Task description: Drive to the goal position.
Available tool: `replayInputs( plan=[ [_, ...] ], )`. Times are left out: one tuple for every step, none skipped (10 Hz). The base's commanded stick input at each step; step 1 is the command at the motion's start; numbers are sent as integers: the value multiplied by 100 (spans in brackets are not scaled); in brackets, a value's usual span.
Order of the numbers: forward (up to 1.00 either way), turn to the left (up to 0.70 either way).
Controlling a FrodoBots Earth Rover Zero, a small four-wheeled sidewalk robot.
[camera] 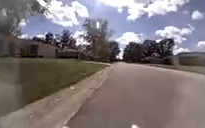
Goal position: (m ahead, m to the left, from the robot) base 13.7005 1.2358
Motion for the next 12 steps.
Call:
replayInputs(
  plan=[
    [85,0],
    [85,0],
    [85,0],
    [85,0],
    [85,0],
    [85,0],
    [85,0],
    [85,0],
    [85,0],
    [85,0],
    [85,0],
    [85,0]
  ],
)
